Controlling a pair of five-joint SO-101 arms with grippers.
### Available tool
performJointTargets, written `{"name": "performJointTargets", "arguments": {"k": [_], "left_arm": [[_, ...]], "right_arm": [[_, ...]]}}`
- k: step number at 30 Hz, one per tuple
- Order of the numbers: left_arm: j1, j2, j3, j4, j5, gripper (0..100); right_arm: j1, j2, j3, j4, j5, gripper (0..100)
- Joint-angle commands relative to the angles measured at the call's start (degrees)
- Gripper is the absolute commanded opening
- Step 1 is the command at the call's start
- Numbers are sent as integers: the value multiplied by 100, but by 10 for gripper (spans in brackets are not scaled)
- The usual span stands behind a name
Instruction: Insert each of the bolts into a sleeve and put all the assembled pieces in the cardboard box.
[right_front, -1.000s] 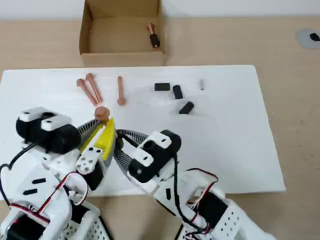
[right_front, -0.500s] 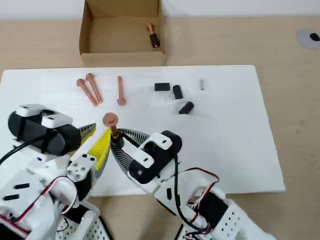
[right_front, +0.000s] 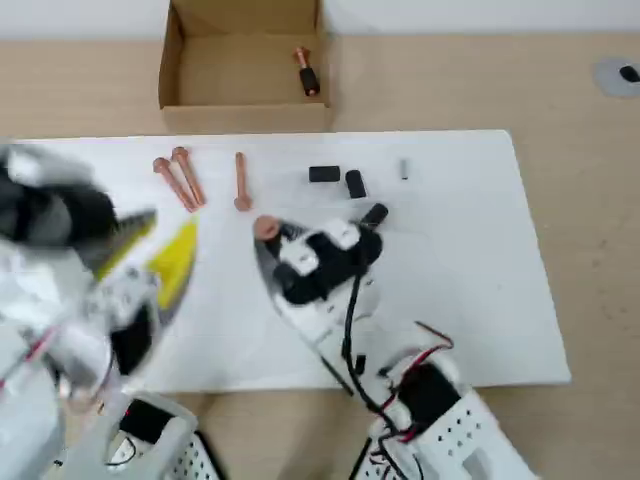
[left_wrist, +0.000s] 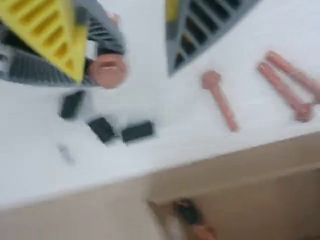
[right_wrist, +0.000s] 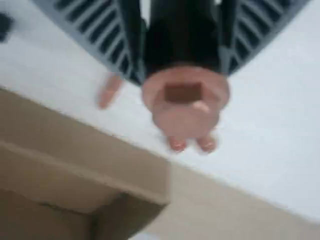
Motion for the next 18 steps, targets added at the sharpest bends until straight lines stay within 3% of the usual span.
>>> {"name": "performJointTargets", "arguments": {"k": [1, 4, 8, 18], "left_arm": [[-1055, 1077, -97, 9, 176, 122], [-1732, 1868, 158, -404, 738, 122], [-2101, 2721, 211, -1081, 1073, 122], [-2180, 5138, 158, -2286, 1240, 122]], "right_arm": [[629, 1481, -1640, -141, 53, 9], [1156, 3055, -3037, 44, 53, 9], [1596, 4901, -5235, 651, 26, 9], [2079, 9367, -9938, 1002, 53, 9]]}}
